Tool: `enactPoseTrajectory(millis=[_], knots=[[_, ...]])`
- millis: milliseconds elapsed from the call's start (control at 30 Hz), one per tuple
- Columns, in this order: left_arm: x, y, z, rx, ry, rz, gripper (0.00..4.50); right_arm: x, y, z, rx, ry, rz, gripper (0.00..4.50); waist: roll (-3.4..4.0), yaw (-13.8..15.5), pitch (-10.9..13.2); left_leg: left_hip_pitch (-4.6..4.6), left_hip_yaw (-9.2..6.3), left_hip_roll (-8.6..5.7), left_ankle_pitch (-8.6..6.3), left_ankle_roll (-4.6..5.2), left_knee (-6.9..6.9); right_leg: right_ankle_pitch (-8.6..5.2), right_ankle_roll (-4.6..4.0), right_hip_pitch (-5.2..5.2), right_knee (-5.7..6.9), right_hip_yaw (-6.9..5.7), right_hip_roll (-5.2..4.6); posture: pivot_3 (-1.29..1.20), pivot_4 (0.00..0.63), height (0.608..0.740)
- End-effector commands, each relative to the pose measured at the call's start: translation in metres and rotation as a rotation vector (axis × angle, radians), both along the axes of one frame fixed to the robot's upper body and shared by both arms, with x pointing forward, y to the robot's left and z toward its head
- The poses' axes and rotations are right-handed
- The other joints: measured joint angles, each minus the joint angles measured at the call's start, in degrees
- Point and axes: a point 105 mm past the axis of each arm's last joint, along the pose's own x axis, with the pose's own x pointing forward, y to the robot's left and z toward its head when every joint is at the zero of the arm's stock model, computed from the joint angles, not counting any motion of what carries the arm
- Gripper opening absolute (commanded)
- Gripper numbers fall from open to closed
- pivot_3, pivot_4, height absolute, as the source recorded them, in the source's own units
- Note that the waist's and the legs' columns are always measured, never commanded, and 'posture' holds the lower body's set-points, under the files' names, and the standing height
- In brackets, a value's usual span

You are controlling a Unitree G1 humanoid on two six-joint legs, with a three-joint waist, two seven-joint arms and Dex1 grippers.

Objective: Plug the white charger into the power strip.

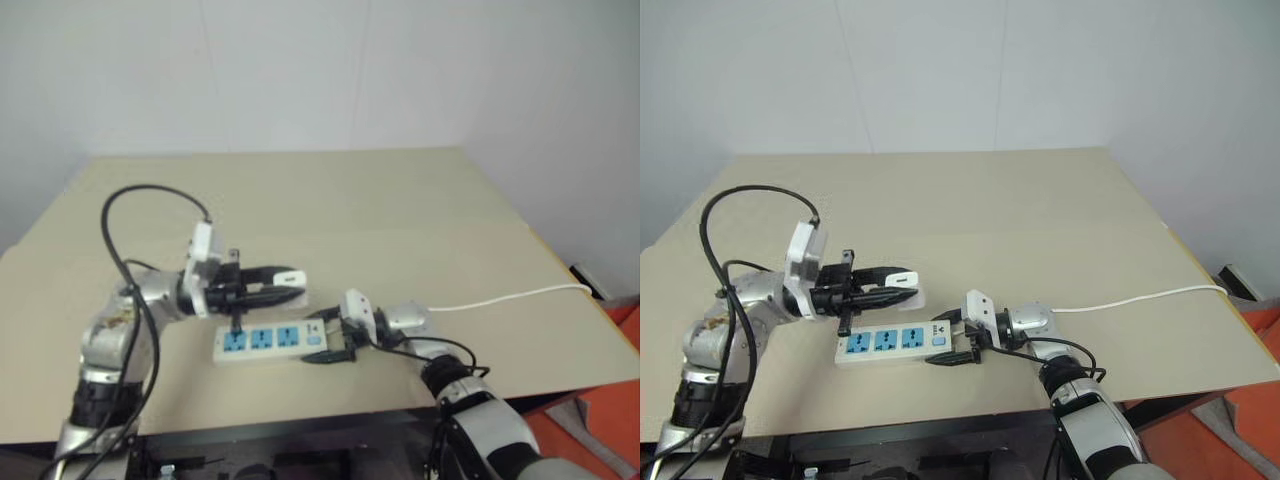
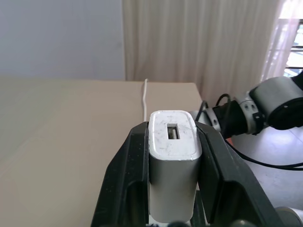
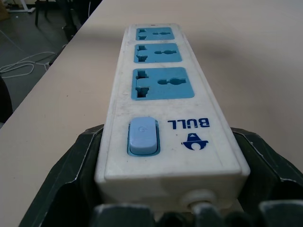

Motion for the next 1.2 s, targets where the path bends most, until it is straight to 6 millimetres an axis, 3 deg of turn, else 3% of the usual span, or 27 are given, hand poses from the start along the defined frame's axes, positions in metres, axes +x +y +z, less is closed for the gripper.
enactPoseTrajectory(millis=[33, 300, 600, 1200], knots=[[-0.008, -0.002, -0.011, 0.034, -0.039, -0.065, 1.01, -0.016, -0.007, -0.038, -0.139, 0.103, 0.024, 3.42, 0.01, 0.0, 0.0, 0.0, 0.0, 0.0, 0.0, 0.0, 0.0, 0.0, 0.0, 0.0, 0.0, 0.0, 0.0, 0.0, 0.15, 0.74], [0.003, 0.004, -0.038, 0.112, -0.025, -0.052, 1.01, -0.016, -0.008, -0.037, -0.136, 0.102, 0.018, 3.42, 0.02, 0.0, -0.1, 0.01, 0.02, 0.0, 0.0, 0.01, -0.01, -0.05, 0.03, 0.0, -0.01, 0.0, 0.01, 0.0, 0.15, 0.74], [0.008, 0.006, -0.055, 0.148, -0.032, -0.043, 1.01, -0.015, -0.009, -0.038, -0.133, 0.102, 0.005, 3.42, 0.02, 0.1, -0.1, 0.0, 0.01, 0.02, 0.0, 0.01, -0.04, -0.06, 0.03, -0.02, -0.02, 0.0, 0.01, 0.0, 0.15, 0.74], [0.012, 0.007, -0.068, 0.167, -0.025, -0.033, 1.01, -0.014, -0.011, -0.038, -0.133, 0.102, -0.01, 3.42, 0.02, 0.2, -0.1, 0.0, 0.0, 0.03, 0.0, 0.01, -0.08, -0.12, 0.09, -0.03, -0.05, -0.01, 0.01, 0.0, 0.15, 0.74]])
